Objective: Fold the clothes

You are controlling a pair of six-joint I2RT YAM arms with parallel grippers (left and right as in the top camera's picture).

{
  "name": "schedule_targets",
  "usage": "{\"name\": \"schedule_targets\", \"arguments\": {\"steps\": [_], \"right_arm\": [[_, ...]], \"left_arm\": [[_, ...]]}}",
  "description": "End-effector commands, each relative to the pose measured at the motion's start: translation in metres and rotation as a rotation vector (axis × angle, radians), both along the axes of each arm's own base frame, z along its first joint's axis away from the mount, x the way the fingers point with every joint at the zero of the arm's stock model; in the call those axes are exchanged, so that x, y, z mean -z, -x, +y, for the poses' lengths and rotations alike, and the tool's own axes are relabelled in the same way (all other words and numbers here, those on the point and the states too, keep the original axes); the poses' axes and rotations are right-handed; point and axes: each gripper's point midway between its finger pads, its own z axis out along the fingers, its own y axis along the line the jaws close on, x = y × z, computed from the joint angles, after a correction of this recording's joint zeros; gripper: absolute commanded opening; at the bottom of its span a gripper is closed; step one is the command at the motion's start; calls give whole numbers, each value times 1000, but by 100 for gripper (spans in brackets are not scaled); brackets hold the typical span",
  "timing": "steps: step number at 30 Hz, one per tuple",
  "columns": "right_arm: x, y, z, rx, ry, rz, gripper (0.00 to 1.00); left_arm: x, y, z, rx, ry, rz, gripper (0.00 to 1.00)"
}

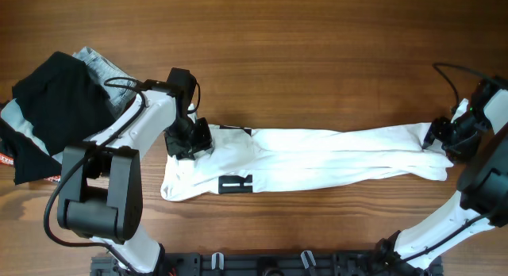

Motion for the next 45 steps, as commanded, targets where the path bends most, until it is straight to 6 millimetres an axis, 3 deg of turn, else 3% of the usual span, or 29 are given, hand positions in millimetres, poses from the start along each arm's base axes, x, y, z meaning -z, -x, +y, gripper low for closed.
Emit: {"name": "schedule_targets", "arguments": {"steps": [1, 3, 7, 9, 10, 15, 21, 23, 27, 30, 33, 38, 42, 45], "right_arm": [[24, 8, 19, -44, -94, -8, 68], [26, 3, 24, -54, -119, -39, 59], [27, -5, 23, -48, -116, -76, 24], [26, -13, 26, -45, -137, -113, 16], [26, -25, 31, -35, -159, -164, 14], [26, -43, 33, -5, -129, -209, 13], [24, -64, 43, 67, -163, -278, 14], [24, -63, 43, 69, -163, -275, 15], [25, -56, 40, 65, -137, -242, 19], [26, -54, 40, 65, -135, -232, 20], [26, -52, 41, 65, -139, -225, 20], [26, -50, 42, 67, -144, -216, 20], [26, -50, 42, 67, -144, -214, 21], [26, -50, 42, 67, -144, -214, 21]], "left_arm": [[7, 3, 0, -21, 0, -8, 45], [14, 5, 0, -31, -1, -12, 45], [28, -4, 9, -26, -49, -82, 46], [30, -23, 13, -27, -78, -158, 45], [29, -51, 10, -35, -67, -273, 45], [26, -94, 29, -70, -158, -444, 45], [7, -127, 52, -199, -77, -518, 44], [-6, -132, 36, -144, 29, -529, 39], [-69, -146, 5, -63, 96, -632, 47], [-96, -141, -29, 16, 129, -700, 52], [-78, -125, -64, 102, 104, -655, 52], [-21, -110, -109, 154, 101, -545, 51], [16, -109, -120, 180, 92, -506, 44], [17, -106, -119, 181, 89, -494, 26]]}}
